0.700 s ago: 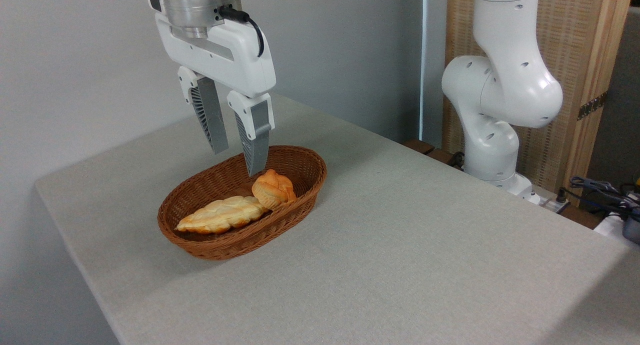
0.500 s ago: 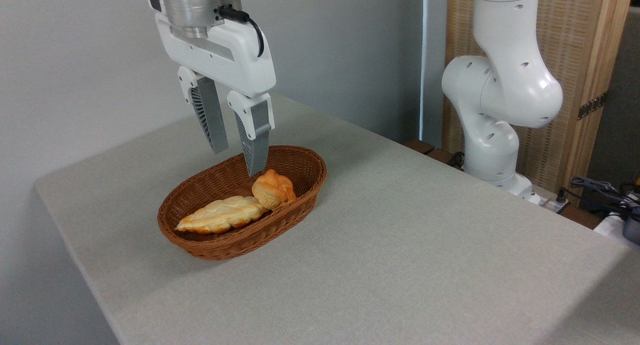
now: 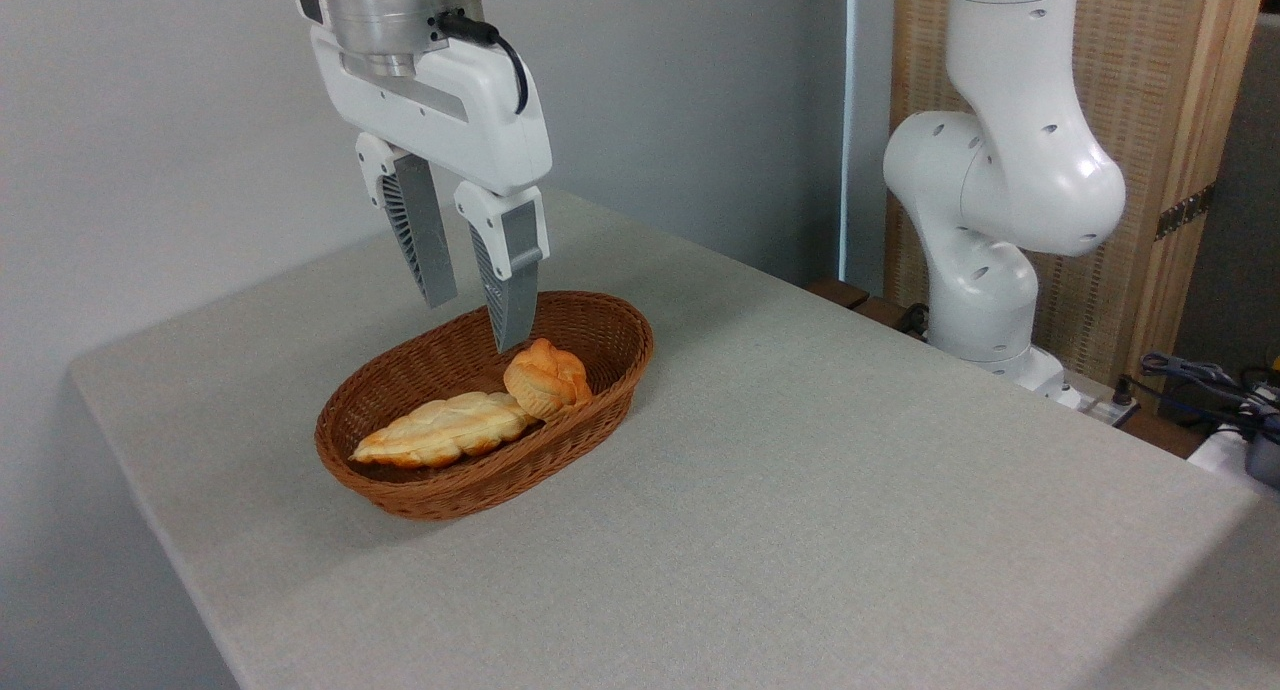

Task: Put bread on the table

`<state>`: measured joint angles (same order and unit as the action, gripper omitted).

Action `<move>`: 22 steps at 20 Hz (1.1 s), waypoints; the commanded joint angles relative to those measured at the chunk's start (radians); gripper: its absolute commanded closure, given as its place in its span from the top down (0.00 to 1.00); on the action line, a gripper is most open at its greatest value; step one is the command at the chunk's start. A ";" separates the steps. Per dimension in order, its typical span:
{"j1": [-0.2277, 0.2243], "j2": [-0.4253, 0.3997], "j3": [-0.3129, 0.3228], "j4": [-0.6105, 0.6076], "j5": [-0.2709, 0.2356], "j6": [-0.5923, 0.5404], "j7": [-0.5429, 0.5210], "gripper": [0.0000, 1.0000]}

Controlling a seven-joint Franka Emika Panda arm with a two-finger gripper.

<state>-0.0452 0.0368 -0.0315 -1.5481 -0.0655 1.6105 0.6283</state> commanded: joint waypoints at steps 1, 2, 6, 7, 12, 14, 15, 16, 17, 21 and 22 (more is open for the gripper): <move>-0.007 -0.014 0.007 -0.009 0.003 -0.015 0.010 1.00; -0.007 -0.014 0.007 -0.010 0.003 -0.014 0.010 1.00; -0.007 -0.018 -0.008 -0.014 -0.001 -0.011 0.008 1.00; -0.005 -0.020 -0.022 -0.014 -0.001 -0.008 0.008 1.00; -0.005 -0.061 -0.073 -0.107 -0.023 0.075 0.007 1.00; -0.005 -0.089 -0.086 -0.167 -0.048 0.127 0.007 1.00; -0.005 -0.097 -0.102 -0.196 -0.059 0.155 0.007 1.00; -0.005 -0.100 -0.116 -0.226 -0.059 0.189 0.007 1.00; -0.005 -0.100 -0.135 -0.256 -0.059 0.225 0.010 1.00; -0.005 -0.098 -0.182 -0.381 -0.053 0.394 0.011 1.00; -0.005 -0.095 -0.188 -0.401 -0.051 0.431 0.011 1.00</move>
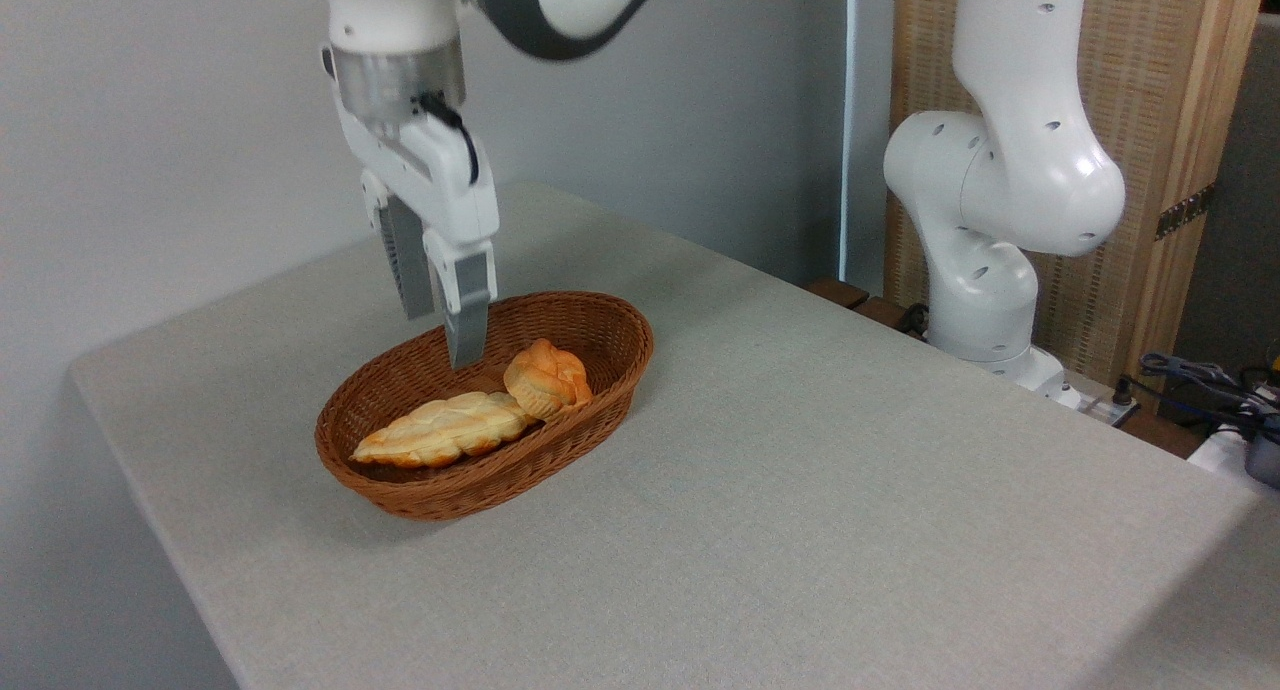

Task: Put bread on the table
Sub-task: 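Close the gripper on the middle of the long flat bread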

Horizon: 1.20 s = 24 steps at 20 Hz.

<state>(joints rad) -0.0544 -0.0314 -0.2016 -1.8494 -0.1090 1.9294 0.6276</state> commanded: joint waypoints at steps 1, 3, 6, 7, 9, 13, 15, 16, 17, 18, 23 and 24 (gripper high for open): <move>0.004 -0.022 -0.019 -0.120 -0.008 0.146 0.012 1.00; 0.004 -0.001 -0.031 -0.158 -0.006 0.210 0.014 1.00; 0.002 0.033 -0.041 -0.189 -0.006 0.289 0.012 1.00; 0.002 0.042 -0.042 -0.189 -0.008 0.292 0.012 1.00; 0.002 0.050 -0.065 -0.189 -0.011 0.293 0.011 1.00; 0.002 0.076 -0.071 -0.189 -0.011 0.307 0.011 1.00; 0.002 0.085 -0.082 -0.189 -0.011 0.325 0.011 1.00; 0.002 0.090 -0.082 -0.189 -0.009 0.327 0.011 1.00; 0.002 0.093 -0.082 -0.189 -0.005 0.329 0.012 0.93; 0.002 0.097 -0.082 -0.189 -0.003 0.329 0.014 0.90; 0.002 0.100 -0.082 -0.189 -0.001 0.330 0.017 0.75; 0.002 0.100 -0.082 -0.189 -0.001 0.330 0.017 0.68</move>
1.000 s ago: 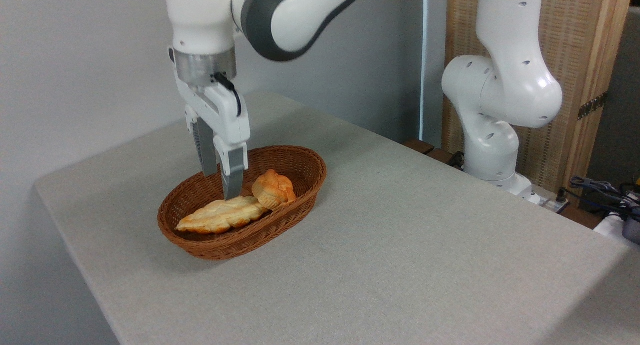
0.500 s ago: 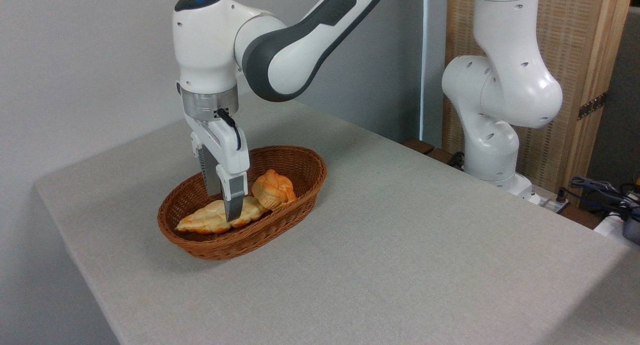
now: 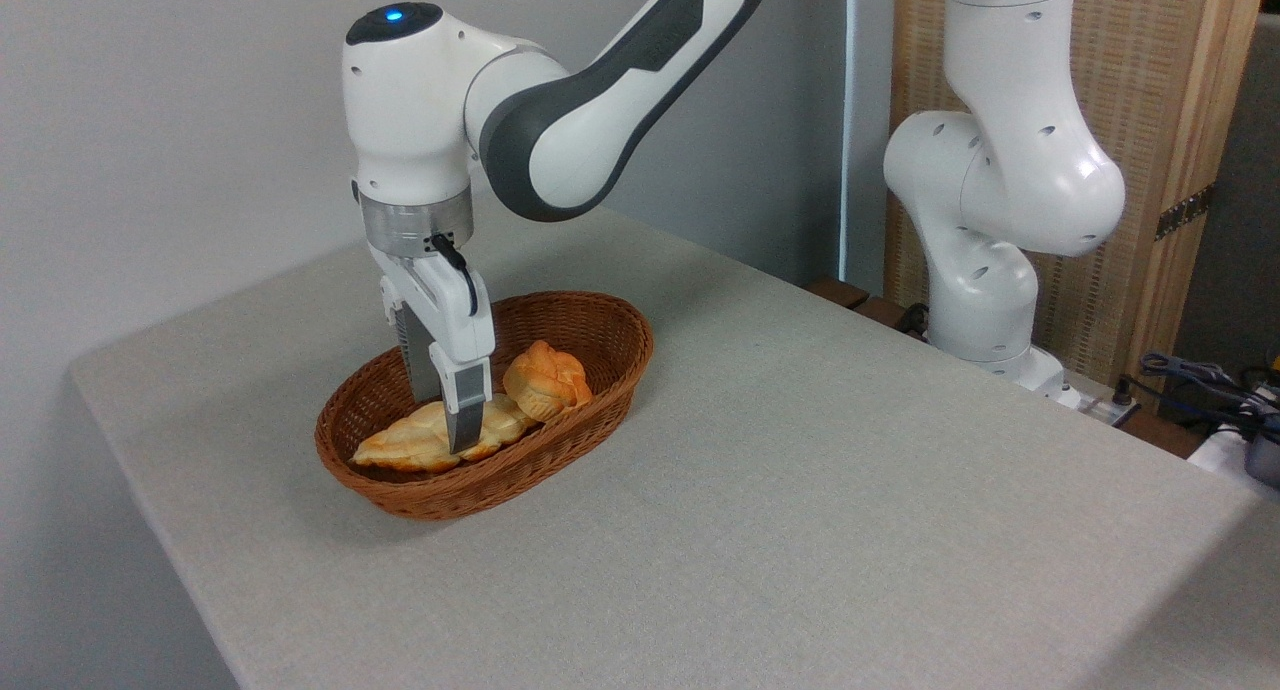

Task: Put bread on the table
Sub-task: 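Close the gripper on the middle of the long flat bread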

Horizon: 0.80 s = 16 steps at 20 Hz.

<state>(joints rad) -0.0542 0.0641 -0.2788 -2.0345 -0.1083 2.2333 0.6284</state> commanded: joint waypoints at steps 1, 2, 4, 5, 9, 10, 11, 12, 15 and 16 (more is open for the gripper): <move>0.002 0.006 -0.005 -0.004 -0.001 0.026 0.016 0.68; 0.002 0.011 -0.005 -0.004 -0.001 0.026 0.016 0.68; 0.002 0.016 -0.005 -0.004 -0.001 0.026 0.016 0.64; 0.002 0.016 -0.005 -0.004 0.007 0.026 0.016 0.57; 0.004 0.016 -0.005 -0.004 0.019 0.025 0.016 0.36; 0.002 0.016 -0.005 -0.004 0.019 0.025 0.016 0.32; 0.004 0.016 -0.005 -0.004 0.019 0.025 0.016 0.32; 0.004 0.016 -0.005 -0.004 0.019 0.025 0.016 0.32; 0.004 0.014 -0.005 -0.003 0.019 0.023 0.016 0.25; 0.004 0.014 -0.005 -0.003 0.018 0.023 0.016 0.25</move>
<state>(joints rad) -0.0524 0.0709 -0.2788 -2.0345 -0.0932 2.2334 0.6301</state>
